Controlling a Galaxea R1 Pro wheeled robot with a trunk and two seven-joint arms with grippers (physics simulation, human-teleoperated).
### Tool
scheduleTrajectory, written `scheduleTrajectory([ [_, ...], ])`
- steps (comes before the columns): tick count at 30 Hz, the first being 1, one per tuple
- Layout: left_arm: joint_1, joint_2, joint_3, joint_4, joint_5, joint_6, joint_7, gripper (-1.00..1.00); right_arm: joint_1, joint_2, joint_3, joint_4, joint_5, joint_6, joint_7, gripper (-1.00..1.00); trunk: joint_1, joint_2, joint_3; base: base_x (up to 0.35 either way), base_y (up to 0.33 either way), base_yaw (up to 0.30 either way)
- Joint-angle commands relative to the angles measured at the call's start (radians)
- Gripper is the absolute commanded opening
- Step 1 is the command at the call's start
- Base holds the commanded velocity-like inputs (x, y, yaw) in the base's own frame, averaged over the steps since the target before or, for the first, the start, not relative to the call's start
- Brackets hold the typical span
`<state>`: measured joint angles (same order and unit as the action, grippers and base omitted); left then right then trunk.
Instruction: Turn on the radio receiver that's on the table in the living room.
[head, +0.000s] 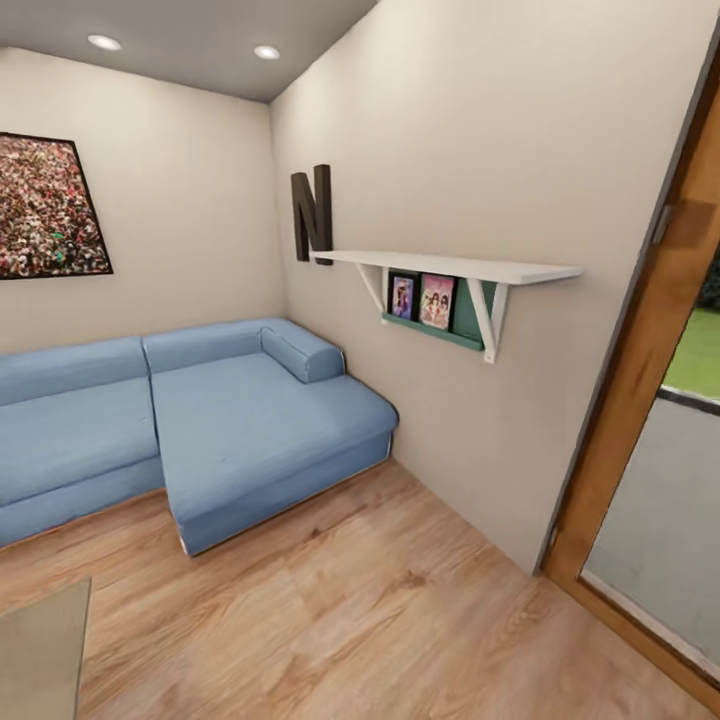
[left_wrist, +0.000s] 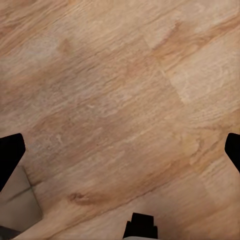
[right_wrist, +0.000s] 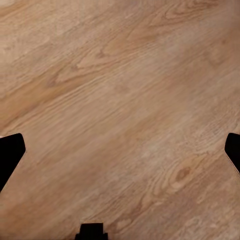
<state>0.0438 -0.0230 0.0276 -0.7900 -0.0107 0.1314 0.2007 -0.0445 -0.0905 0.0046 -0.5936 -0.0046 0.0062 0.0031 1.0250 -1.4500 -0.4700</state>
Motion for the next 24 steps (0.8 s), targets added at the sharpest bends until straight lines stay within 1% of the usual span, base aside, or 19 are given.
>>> scheduleTrajectory([
  [1,0.0,-0.001,0.0,0.0,0.0,0.0,0.0,1.0,0.0,0.0,0.0,0.0,0.0,-0.001,0.0,1.0,0.0,0.0,0.0,0.325,0.0,0.295],
  [24,0.0,-0.001,0.0,0.0,0.0,0.001,0.0,1.0,0.0,0.0,0.0,0.0,0.0,-0.002,0.0,1.0,0.0,0.0,0.0,0.325,0.0,0.295],
])
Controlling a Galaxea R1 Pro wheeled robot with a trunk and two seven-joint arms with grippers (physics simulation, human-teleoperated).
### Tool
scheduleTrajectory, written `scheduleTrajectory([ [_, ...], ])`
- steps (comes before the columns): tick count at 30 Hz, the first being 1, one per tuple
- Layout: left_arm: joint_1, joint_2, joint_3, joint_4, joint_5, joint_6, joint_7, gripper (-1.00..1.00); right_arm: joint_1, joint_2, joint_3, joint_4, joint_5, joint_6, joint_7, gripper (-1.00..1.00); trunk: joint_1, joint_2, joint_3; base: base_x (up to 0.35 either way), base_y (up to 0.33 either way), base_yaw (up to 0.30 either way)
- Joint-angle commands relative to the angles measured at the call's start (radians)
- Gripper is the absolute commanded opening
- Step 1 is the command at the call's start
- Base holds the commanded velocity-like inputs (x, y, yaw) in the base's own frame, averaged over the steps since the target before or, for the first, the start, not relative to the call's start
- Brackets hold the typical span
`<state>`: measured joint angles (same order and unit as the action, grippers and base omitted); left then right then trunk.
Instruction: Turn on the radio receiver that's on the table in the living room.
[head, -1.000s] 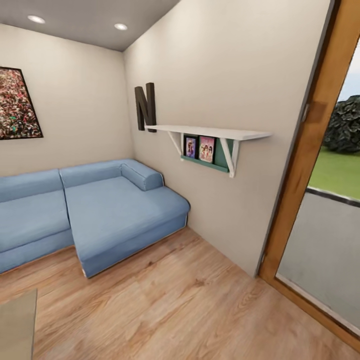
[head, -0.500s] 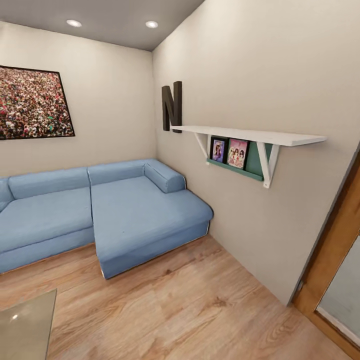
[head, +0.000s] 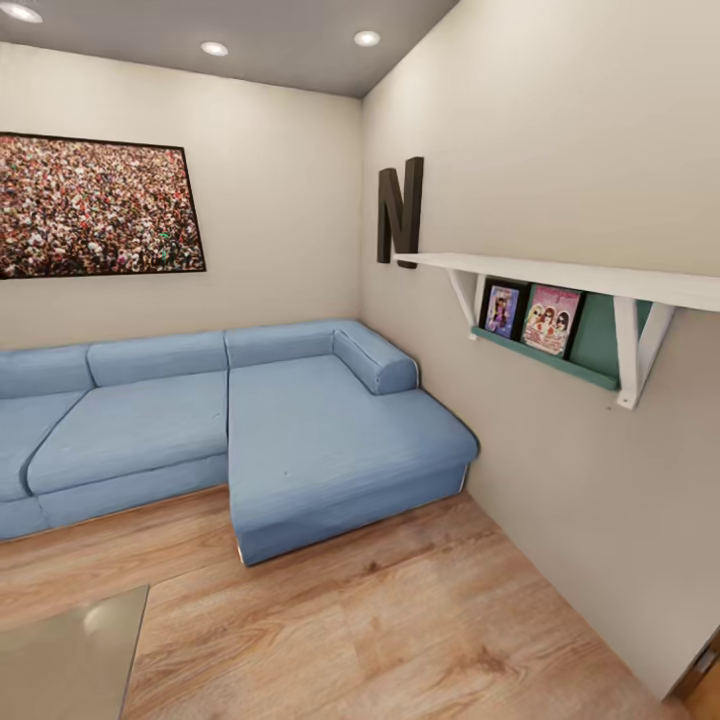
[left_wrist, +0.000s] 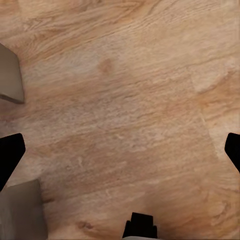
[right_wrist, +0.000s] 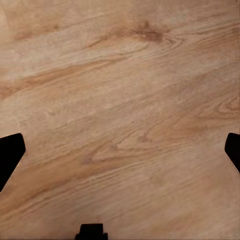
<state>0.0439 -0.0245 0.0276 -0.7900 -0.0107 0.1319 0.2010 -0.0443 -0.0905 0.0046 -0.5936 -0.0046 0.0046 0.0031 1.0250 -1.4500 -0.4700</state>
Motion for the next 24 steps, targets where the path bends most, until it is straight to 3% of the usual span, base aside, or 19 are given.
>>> scheduleTrajectory([
  [1,0.0,0.0,0.0,0.0,0.0,0.0,0.0,1.0,0.0,0.0,0.0,0.0,0.0,0.0,0.0,1.0,0.0,0.0,0.0,0.325,0.0,0.295],
  [24,0.0,0.0,0.0,0.0,0.0,0.0,0.0,1.0,0.0,0.0,-0.001,0.0,0.0,0.0,0.0,1.0,0.0,0.0,0.0,0.325,0.0,0.295],
])
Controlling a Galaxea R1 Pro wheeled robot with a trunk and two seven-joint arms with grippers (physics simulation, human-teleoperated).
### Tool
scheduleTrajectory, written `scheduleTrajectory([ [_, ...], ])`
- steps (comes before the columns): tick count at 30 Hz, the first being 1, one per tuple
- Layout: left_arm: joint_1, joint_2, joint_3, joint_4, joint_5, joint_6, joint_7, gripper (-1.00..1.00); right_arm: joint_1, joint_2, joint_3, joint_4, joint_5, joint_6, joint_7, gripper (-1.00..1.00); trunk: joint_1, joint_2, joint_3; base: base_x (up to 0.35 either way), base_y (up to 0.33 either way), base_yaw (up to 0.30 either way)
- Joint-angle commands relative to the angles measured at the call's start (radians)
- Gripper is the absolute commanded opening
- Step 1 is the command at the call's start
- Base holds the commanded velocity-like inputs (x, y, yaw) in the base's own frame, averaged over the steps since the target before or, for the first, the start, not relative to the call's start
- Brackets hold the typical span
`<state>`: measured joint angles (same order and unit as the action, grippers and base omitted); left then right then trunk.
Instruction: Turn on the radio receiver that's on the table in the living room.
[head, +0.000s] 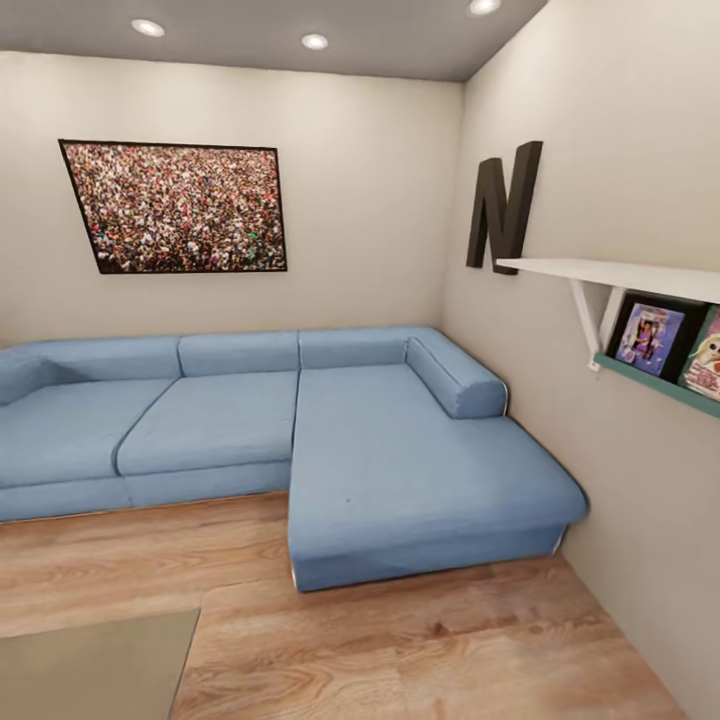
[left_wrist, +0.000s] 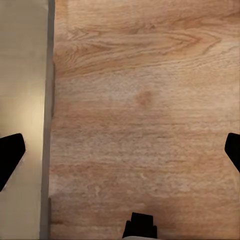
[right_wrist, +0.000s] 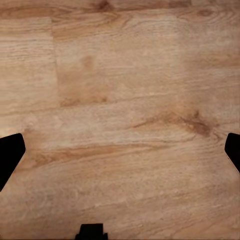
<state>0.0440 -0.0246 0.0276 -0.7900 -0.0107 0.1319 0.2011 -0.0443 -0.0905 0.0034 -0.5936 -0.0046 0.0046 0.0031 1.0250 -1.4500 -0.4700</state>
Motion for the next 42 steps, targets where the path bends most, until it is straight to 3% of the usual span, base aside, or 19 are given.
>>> scheduleTrajectory([
  [1,0.0,0.0,0.0,0.0,0.0,0.0,0.0,1.0,0.0,0.0,0.0,0.0,0.0,0.0,0.0,1.0,0.0,0.0,0.0,0.325,0.0,0.295],
  [11,0.0,0.0,0.0,0.0,0.0,0.0,0.0,1.0,0.0,0.0,0.0,0.0,0.0,0.0,0.0,1.0,0.0,0.0,0.0,0.292,0.0,0.295],
  [42,0.0,0.0,0.0,0.0,0.0,0.0,0.0,1.0,0.0,0.0,0.0,0.005,0.0,0.0,0.0,1.0,0.0,0.0,0.0,0.005,0.0,0.295],
])
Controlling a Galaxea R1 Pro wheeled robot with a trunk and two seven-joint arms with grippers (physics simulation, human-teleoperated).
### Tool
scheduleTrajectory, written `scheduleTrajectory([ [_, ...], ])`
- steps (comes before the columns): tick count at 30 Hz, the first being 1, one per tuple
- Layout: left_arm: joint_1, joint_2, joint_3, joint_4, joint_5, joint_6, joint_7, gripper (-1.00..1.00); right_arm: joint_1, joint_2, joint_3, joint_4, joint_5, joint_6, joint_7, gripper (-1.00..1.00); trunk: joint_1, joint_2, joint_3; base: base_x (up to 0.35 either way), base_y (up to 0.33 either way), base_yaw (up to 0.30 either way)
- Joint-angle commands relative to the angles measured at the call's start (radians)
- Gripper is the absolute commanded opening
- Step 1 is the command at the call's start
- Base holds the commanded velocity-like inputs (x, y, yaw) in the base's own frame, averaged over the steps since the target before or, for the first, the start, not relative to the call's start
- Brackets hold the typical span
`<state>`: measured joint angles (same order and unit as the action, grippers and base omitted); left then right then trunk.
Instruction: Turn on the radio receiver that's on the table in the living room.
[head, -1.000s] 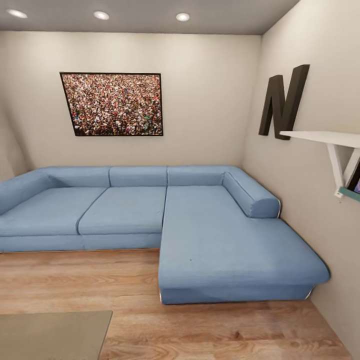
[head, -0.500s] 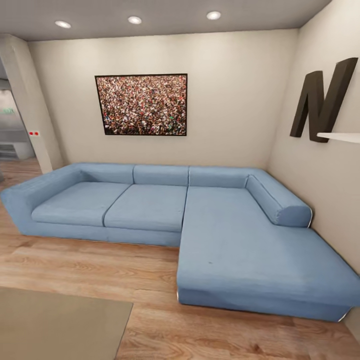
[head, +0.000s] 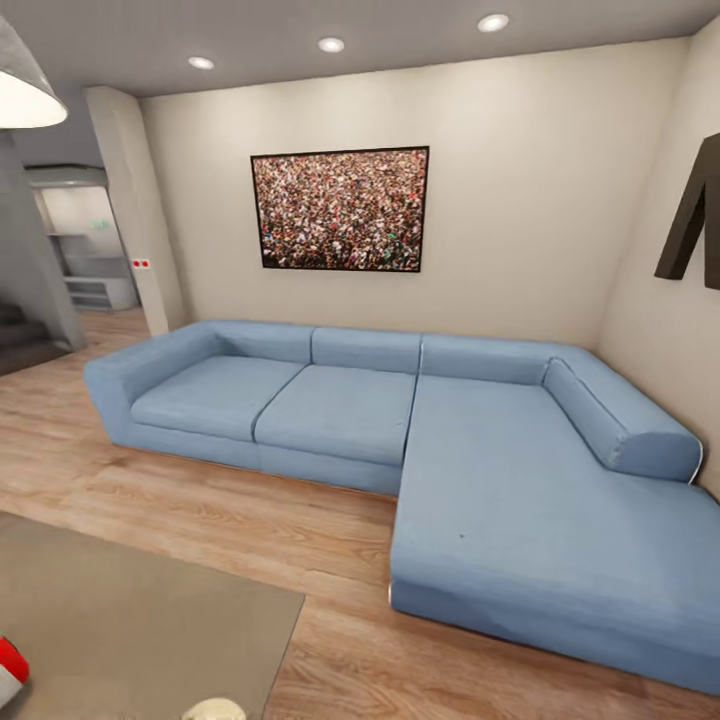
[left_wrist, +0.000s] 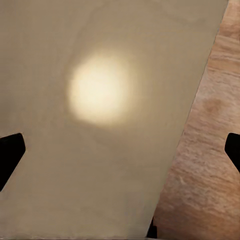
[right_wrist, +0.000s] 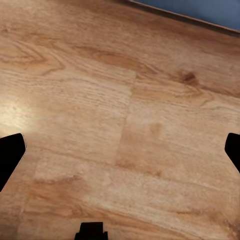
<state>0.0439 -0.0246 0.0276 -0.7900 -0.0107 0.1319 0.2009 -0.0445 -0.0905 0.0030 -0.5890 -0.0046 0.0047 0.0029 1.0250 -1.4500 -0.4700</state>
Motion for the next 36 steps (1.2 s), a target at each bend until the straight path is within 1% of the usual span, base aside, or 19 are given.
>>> scheduleTrajectory([
  [1,0.0,0.0,0.0,0.0,0.0,0.0,0.0,1.0,0.0,0.0,0.0,0.002,0.0,0.0,0.0,1.0,0.0,0.0,0.0,0.0,0.0,0.295],
  [36,0.0,0.0,0.0,0.0,0.0,0.0,0.0,1.0,0.0,0.0,0.001,0.003,0.0,0.0,-0.001,1.0,0.0,0.0,0.0,0.0,0.0,0.295],
])
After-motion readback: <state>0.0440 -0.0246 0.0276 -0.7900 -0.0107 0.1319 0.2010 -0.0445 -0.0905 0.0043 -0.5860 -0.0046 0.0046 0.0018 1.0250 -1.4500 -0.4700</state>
